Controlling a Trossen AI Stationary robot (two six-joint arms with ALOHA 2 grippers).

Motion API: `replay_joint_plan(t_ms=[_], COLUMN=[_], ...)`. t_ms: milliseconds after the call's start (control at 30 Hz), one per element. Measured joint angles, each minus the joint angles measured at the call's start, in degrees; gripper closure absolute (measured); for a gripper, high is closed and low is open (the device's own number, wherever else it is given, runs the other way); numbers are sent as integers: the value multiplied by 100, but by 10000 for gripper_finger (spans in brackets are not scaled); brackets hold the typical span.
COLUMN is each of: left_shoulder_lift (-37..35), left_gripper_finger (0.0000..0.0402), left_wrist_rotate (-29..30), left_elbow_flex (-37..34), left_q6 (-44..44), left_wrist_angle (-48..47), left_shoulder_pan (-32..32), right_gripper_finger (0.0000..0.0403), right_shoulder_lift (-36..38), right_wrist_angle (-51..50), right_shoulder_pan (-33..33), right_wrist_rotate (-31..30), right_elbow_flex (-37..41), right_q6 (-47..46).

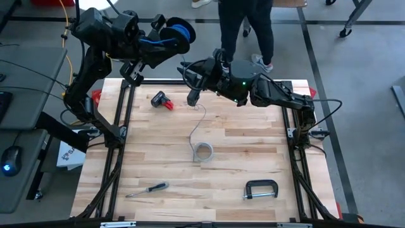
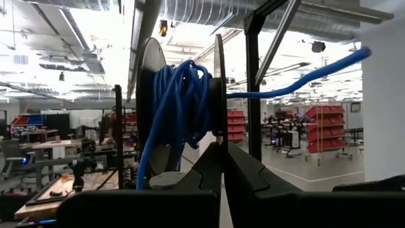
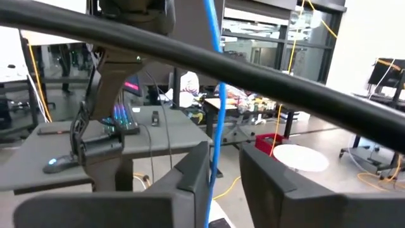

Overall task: Coil cords
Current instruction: Coil the blue wire on the spool

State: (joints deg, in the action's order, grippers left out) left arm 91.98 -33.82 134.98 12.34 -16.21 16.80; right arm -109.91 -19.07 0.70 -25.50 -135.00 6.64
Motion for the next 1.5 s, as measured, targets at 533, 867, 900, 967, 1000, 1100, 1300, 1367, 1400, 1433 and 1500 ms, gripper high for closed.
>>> replay_joint_plan(t_ms=[533, 867, 900, 967, 1000, 1100, 1300, 1367, 1400, 1433, 1500], left_shoulder_lift=[-10, -566, -624, -729, -771, -845, -735, -685, -670, -648, -590], left_gripper_finger=[401, 401, 401, 401, 401, 401, 401, 401, 401, 401, 401], left_wrist_rotate=[226, 1106, 1102, 1005, 876, 332, -1198, -1484, -1573, -1608, -1610], left_elbow_flex=[0, 2, 2, 2, 2, 4, 0, 1, 2, 2, 2], left_q6=[-108, -236, -80, 357, 583, 1286, 2637, 3035, 3194, 3317, 3521], left_wrist_angle=[-8, -1874, -2138, -2655, -2895, -3684, -4133, -3866, -3751, -3597, -3231], left_shoulder_pan=[-2, 643, 726, 869, 930, 1070, 1086, 1021, 988, 964, 941], right_gripper_finger=[386, 401, 401, 402, 402, 402, 402, 402, 402, 402, 403], right_shoulder_lift=[2, 315, 384, 507, 558, 737, 938, 953, 953, 964, 975], right_wrist_angle=[-264, -1298, -1409, -1616, -1671, -1653, -1627, -1643, -1643, -1643, -1628], right_shoulder_pan=[37, 507, 553, 625, 653, 699, 674, 665, 648, 644, 644], right_wrist_rotate=[143, 221, 221, 221, 221, 248, 258, 260, 258, 260, 258], right_elbow_flex=[0, 2, 2, 2, 2, 2, -2, 0, 2, 2, 1], right_q6=[-489, -481, -468, -330, -246, -62, 250, 368, 405, 434, 436])
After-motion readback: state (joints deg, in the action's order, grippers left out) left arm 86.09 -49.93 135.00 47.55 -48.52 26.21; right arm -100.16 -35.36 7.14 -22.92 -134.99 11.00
